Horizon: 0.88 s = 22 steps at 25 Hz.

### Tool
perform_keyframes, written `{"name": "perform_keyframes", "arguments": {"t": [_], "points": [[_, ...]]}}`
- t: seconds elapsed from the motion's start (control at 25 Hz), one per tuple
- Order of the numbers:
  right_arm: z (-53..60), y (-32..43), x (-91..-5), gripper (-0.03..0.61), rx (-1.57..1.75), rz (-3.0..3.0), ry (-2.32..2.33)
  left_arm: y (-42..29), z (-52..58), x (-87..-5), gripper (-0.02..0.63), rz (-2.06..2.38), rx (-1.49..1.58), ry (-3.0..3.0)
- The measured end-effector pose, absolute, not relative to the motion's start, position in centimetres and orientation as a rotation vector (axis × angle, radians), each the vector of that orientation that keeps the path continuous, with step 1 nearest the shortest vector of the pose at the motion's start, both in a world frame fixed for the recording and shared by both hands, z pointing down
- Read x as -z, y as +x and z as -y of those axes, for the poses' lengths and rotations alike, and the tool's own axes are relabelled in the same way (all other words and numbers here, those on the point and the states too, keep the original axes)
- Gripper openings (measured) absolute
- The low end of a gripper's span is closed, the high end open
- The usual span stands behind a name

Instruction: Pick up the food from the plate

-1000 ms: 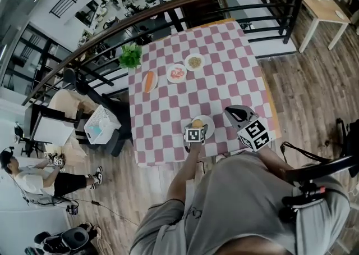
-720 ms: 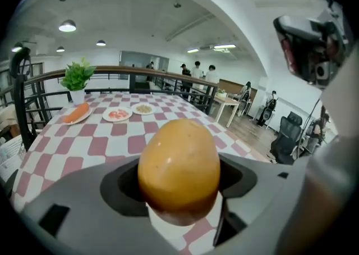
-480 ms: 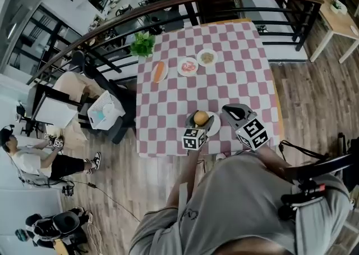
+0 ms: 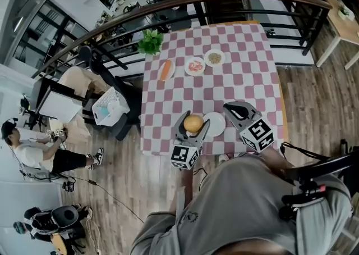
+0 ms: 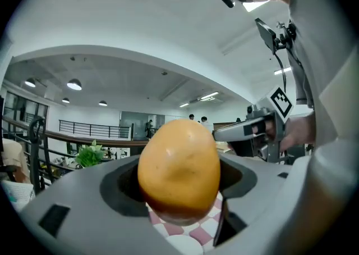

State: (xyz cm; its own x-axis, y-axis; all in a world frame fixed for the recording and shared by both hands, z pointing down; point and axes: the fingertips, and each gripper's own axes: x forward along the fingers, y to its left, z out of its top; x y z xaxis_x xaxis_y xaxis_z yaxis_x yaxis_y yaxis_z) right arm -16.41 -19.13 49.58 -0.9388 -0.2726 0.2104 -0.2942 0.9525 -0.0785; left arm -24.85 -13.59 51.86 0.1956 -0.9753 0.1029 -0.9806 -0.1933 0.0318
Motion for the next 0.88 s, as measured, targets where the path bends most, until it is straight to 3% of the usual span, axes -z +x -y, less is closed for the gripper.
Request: {"name": "perform_keyframes", "arguments": {"t": [0.32, 0.88], "points": [[18.8, -16.4, -47.2, 0.017, -0.119, 2.960, 0.421, -23.5, 11.4, -44.4, 0.344, 2.061, 0.024, 2.428], [18.2, -16.6, -47.4, 0.017, -0.105, 2.968, 0.401, -23.0, 11.7, -44.1, 0.344, 2.032, 0.052, 2.431]]}}
